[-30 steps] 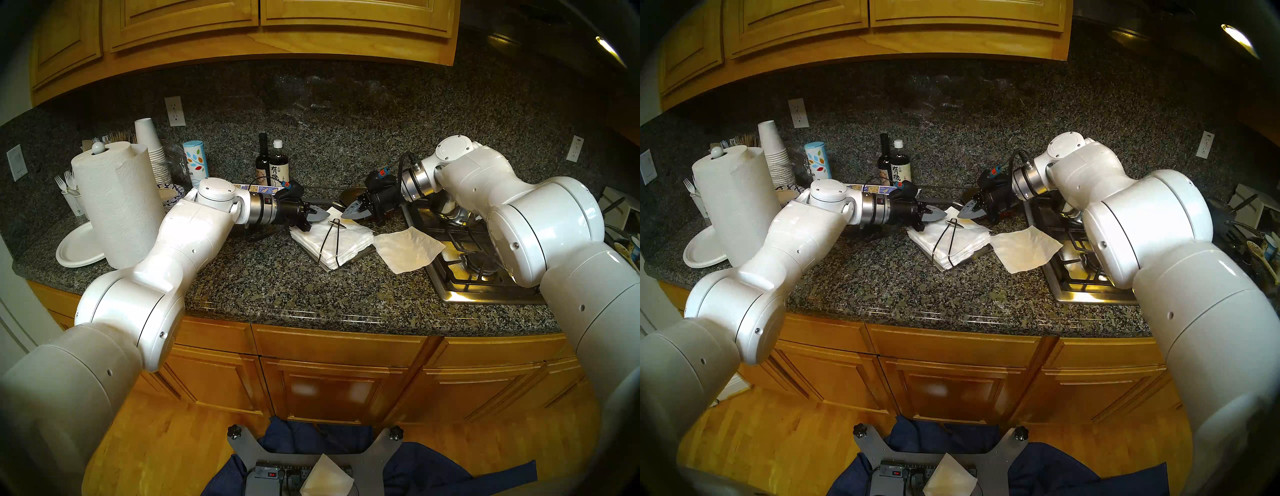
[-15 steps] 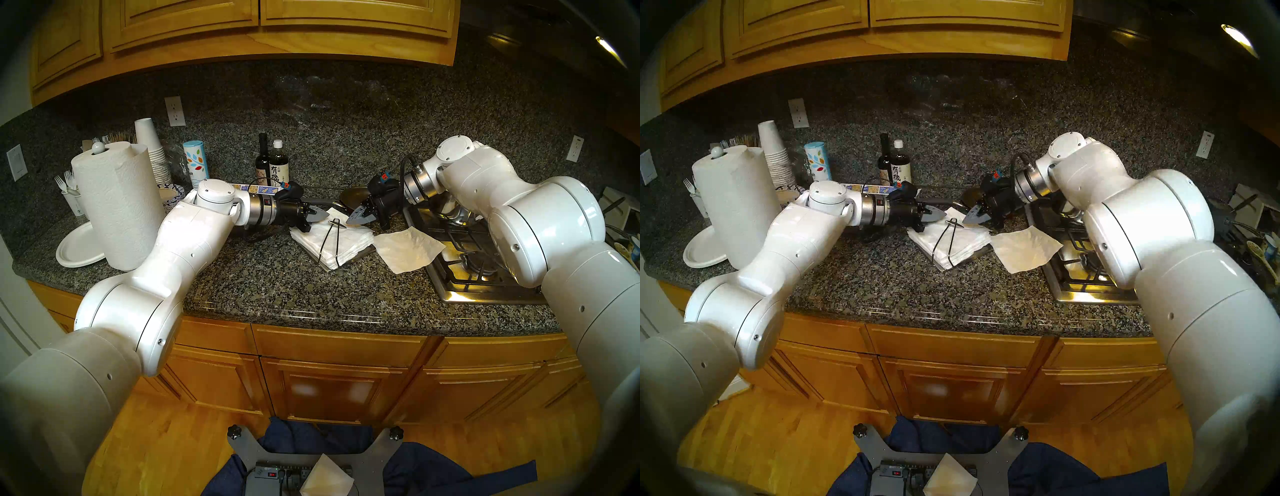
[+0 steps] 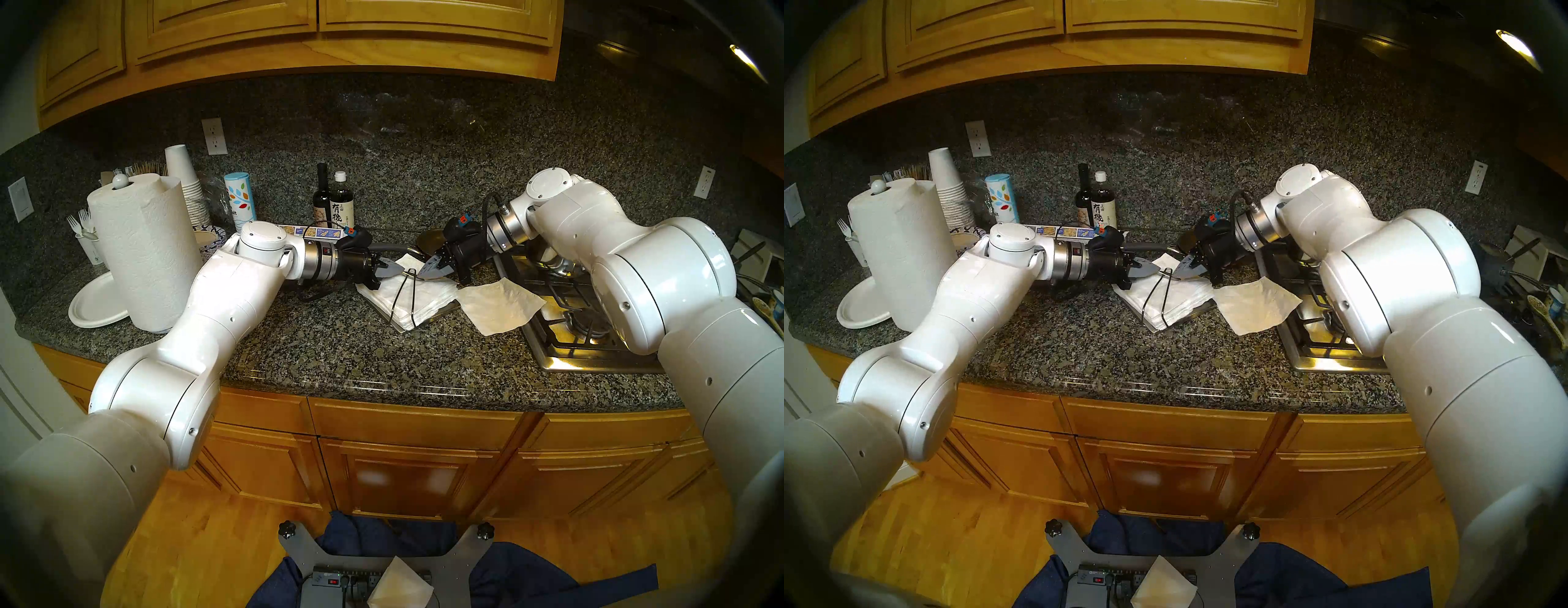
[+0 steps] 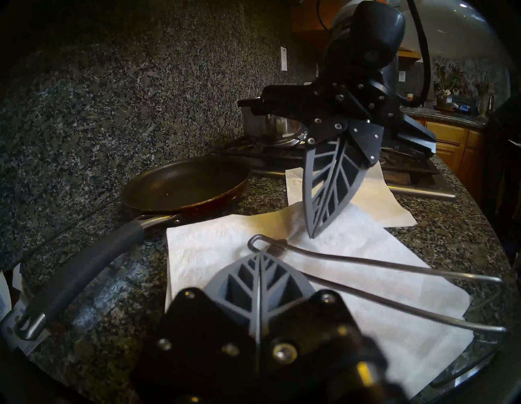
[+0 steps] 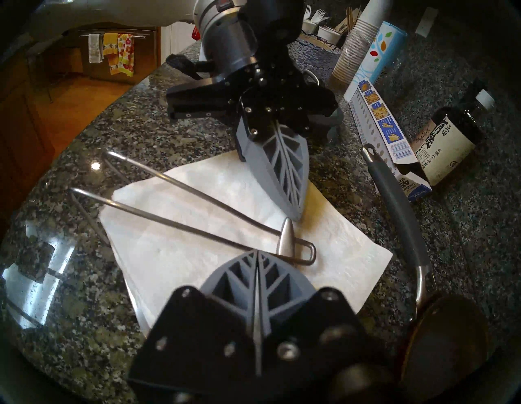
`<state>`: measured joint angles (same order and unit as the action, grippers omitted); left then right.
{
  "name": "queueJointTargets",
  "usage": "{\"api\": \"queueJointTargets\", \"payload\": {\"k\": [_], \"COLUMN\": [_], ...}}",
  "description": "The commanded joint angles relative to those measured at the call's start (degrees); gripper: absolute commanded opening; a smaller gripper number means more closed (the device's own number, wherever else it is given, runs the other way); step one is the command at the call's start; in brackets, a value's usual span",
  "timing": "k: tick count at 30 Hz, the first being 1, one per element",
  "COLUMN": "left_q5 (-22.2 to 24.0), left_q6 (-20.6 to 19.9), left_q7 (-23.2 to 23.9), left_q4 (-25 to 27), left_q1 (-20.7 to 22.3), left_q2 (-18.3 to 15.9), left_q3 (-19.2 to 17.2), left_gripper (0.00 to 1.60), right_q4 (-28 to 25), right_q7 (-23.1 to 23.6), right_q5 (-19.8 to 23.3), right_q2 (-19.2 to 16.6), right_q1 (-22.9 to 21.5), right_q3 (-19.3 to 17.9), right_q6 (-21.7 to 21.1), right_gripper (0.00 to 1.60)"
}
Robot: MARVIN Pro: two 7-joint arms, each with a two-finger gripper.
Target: Take napkin out of napkin holder
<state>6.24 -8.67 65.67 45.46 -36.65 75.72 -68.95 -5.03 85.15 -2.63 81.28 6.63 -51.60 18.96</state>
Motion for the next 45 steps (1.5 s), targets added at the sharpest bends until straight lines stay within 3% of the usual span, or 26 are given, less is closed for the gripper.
{"api": "queueJointTargets", "payload": {"k": [1, 45], "left_q5": [0.25, 1.22], "left_q6": [-0.59, -2.72], "left_q7": [-0.86, -0.98], "left_q4": [1.95, 5.21], "left_q1": [1.51, -0.31], "left_q2": [-0.1, 0.03], "left_q3": [-0.85, -1.84], "left_gripper": [0.01, 0.0], "right_q4": [-0.98, -1.06], "right_q7": [-0.52, -5.98], "right_q5": [-0.54, -3.51], "right_q2": [-0.33, 0.65], "right_q1": [-2.45, -1.55], "right_q3": [0.4, 1.8], "right_q6": [-0.28, -1.58], "right_gripper": [0.25, 0.22]}}
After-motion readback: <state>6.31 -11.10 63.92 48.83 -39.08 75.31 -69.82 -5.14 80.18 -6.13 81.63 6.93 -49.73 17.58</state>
